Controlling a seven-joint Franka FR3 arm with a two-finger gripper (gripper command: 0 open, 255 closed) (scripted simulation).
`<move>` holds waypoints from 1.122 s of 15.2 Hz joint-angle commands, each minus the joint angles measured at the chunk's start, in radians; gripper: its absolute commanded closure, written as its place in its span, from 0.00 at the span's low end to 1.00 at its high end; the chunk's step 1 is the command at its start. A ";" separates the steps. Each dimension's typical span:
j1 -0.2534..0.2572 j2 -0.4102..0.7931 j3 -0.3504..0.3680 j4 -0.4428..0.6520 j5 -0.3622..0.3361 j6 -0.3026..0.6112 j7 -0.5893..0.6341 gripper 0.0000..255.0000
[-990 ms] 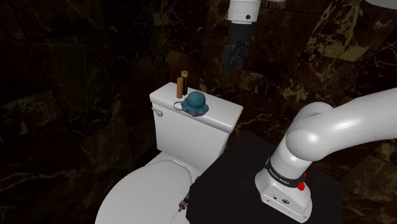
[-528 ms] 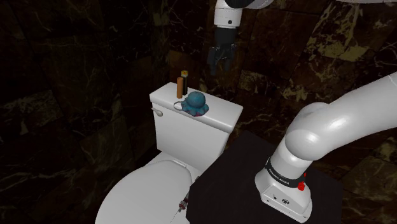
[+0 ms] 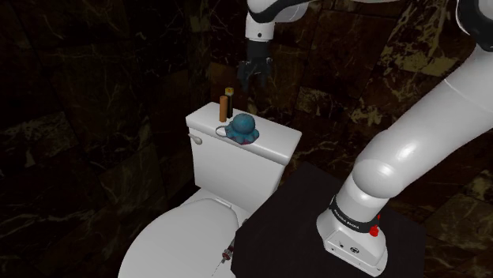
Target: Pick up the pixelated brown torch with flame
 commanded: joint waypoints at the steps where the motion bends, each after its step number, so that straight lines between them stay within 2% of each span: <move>1: -0.006 0.080 -0.003 0.052 -0.001 0.033 0.013 0.00; 8: -0.028 0.341 -0.024 0.276 0.000 0.083 0.045 0.00; 15: -0.053 0.614 -0.046 0.572 0.013 0.071 0.071 0.00; 17: -0.055 0.636 -0.048 0.587 0.015 0.080 0.072 0.00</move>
